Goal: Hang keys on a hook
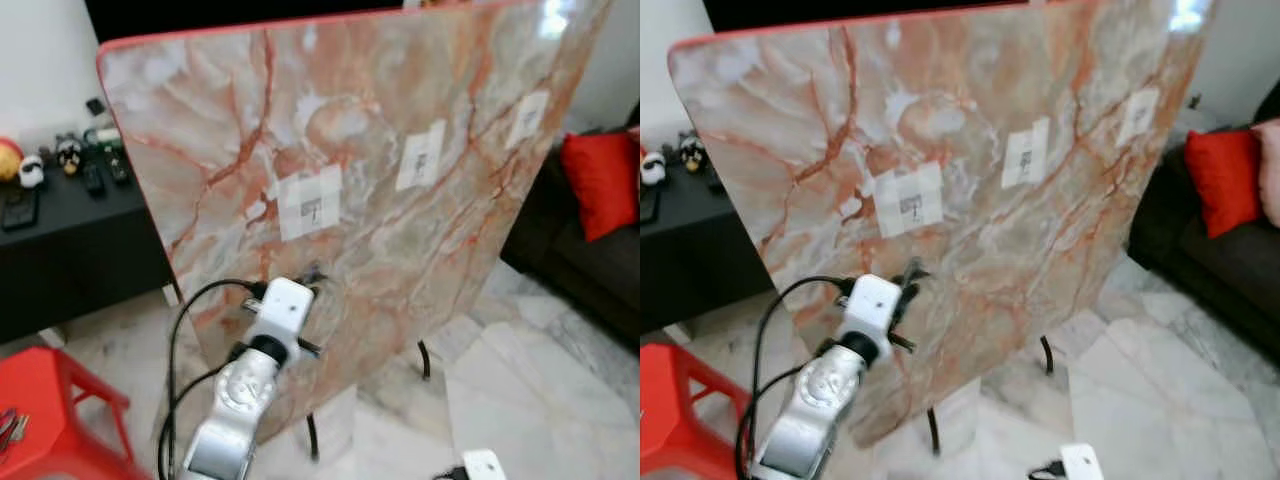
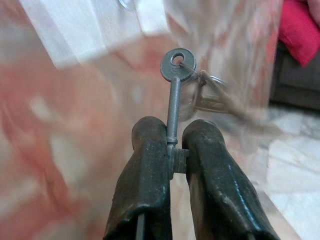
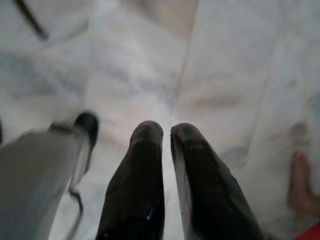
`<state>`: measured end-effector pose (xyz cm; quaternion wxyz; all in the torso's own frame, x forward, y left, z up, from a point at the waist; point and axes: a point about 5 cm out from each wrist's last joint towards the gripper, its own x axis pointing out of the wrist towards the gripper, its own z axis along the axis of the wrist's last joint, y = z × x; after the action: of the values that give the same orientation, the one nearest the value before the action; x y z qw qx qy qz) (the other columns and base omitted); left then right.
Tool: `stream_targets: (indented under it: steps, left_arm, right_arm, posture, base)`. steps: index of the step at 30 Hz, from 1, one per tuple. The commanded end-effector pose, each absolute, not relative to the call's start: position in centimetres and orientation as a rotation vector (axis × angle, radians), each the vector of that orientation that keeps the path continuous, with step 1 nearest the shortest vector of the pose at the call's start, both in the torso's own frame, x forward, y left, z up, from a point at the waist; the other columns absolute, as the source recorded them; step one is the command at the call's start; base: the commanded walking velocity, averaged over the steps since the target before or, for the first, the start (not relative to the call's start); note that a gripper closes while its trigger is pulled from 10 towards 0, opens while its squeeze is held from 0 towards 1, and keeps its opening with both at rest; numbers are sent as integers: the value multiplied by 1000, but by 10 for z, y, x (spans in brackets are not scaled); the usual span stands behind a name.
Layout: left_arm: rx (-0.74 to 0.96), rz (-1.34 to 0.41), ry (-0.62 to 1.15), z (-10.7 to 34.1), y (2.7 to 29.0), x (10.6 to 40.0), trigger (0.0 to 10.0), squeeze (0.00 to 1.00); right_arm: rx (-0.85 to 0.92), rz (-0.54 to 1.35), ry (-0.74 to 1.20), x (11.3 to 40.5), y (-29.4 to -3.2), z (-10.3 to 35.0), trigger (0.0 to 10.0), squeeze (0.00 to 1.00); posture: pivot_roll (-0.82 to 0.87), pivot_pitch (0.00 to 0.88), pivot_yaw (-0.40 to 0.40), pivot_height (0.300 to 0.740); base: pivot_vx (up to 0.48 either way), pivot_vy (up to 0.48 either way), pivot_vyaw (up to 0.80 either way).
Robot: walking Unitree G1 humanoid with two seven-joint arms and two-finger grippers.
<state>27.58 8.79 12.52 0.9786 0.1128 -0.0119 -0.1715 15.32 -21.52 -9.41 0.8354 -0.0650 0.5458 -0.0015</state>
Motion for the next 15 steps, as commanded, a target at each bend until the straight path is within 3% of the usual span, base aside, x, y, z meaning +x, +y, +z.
stream_targets:
  steps: [1,6,15]
  left_arm:
    - [230,-317,-43,130,97,277,10000,0]
    - [235,-326,-60,133,96,277,10000,0]
    - [222,-384,-91,135,89,271,10000,0]
  right_arm:
    - [-128,22,1137,158,-206,-94,10000,0]
    - [-129,23,1137,158,-205,-94,10000,0]
    - [-130,26,1136,159,-206,-94,10000,0]
  posture:
    - [75,0,-86,740]
    - [74,0,-85,740]
    - [74,0,-84,740]
  base:
    - [330,0,0]
    - [329,0,0]
    - [0,0,0]
